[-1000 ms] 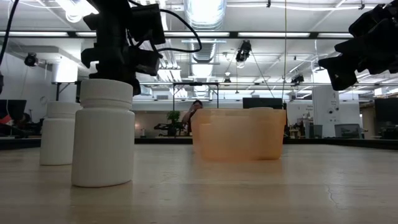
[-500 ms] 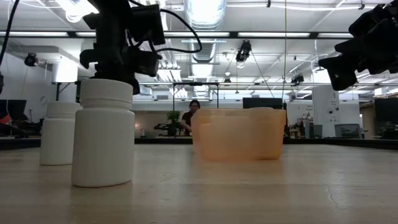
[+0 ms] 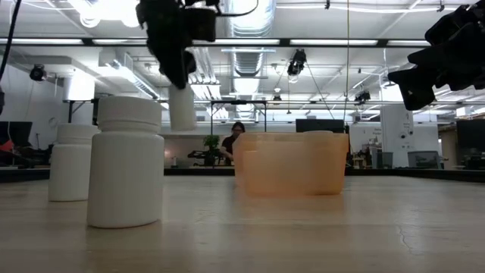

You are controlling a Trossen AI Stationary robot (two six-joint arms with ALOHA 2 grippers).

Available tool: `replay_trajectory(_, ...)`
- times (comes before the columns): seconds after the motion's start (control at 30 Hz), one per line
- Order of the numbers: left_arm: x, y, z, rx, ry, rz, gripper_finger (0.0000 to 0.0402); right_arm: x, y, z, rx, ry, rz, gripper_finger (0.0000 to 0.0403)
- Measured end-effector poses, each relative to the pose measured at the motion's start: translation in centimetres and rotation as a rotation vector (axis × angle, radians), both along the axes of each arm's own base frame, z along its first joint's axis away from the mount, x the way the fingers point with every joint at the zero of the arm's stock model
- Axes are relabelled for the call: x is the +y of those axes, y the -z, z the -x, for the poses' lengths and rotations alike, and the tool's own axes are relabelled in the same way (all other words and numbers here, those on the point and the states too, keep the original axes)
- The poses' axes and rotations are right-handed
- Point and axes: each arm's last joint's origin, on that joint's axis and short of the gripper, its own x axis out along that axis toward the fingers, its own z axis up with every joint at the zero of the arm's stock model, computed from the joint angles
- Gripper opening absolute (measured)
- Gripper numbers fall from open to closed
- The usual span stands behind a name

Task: Pick and place pill bottles into a basket
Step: Put the top white pill bottle into the orange bin

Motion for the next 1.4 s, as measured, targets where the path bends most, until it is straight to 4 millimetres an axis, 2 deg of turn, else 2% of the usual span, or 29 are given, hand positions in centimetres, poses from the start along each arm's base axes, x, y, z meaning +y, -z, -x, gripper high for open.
replay_trajectory(0.23,0.2,-2.6,-2.2,0.026,0.036,-0.013,0.0142,0.0,0.0,0.0,0.0,0.001,0.0,0.0194)
replay_trajectory(0.6,0.5,-4.2,-6.9,0.046,0.093,-0.029,0.0142,0.0,0.0,0.0,0.0,0.0,0.0,0.0194)
replay_trajectory(0.9,0.8,-2.8,-9.5,0.067,0.114,-0.031,0.0142,0.0,0.0,0.0,0.0,0.0,0.0,0.0194)
replay_trajectory(1.13,0.9,-1.0,-10.6,0.102,0.127,-0.03,0.0142,0.0,0.0,0.0,0.0,0.0,0.0,0.0194)
replay_trajectory(1.4,1.0,-0.9,-11.2,0.046,0.144,-0.055,0.0142,0.0,0.0,0.0,-0.001,0.0,0.0,0.0194)
